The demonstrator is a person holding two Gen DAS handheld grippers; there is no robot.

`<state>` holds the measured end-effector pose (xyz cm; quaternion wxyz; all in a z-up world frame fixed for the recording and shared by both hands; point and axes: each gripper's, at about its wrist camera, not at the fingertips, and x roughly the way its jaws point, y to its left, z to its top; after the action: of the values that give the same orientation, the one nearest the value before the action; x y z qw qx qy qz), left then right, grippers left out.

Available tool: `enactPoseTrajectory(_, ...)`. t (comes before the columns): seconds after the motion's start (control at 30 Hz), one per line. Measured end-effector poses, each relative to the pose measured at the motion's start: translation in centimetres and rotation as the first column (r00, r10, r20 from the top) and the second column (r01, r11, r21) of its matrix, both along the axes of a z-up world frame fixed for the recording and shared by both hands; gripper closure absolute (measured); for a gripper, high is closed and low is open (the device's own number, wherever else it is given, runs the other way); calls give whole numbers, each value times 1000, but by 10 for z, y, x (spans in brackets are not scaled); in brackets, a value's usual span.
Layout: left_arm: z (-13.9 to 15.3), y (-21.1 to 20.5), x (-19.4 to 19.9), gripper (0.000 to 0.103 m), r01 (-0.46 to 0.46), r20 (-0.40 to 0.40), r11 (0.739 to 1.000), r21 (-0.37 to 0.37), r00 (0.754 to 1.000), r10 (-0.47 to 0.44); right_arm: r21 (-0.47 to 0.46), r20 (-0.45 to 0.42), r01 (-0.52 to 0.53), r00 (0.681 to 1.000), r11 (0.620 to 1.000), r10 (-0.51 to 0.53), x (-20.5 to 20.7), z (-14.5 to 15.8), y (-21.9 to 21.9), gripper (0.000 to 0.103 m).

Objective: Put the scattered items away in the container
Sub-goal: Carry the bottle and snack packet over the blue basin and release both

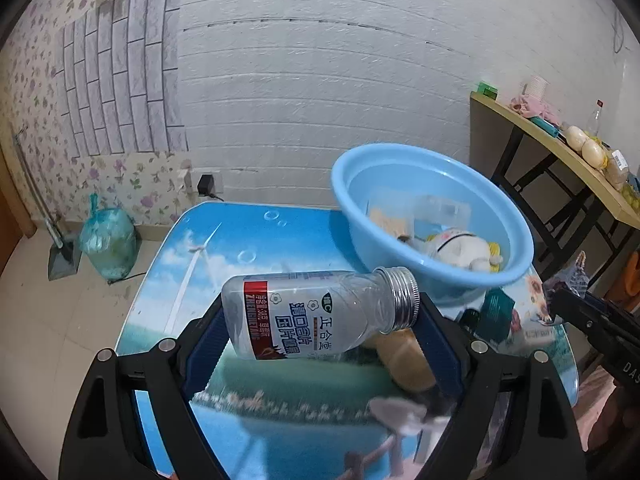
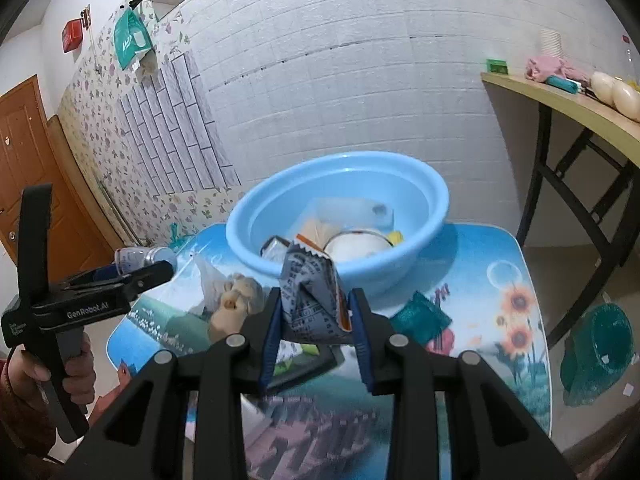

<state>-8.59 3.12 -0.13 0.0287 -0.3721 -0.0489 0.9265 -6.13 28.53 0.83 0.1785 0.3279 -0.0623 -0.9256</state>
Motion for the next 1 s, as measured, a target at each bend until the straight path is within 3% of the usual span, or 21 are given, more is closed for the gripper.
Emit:
enactPoseTrajectory(0.5,3,43,-58,16,95,-32,995,-38,995,-96,-8,-10,-1,1000,1000,1,-55,-7,2,71)
enactPoseTrajectory(1.0,-9,81,-92,16,190,-11,979,-72,981,-192,-4,-22,13,1000,1000,-13,-84,-10,9,71)
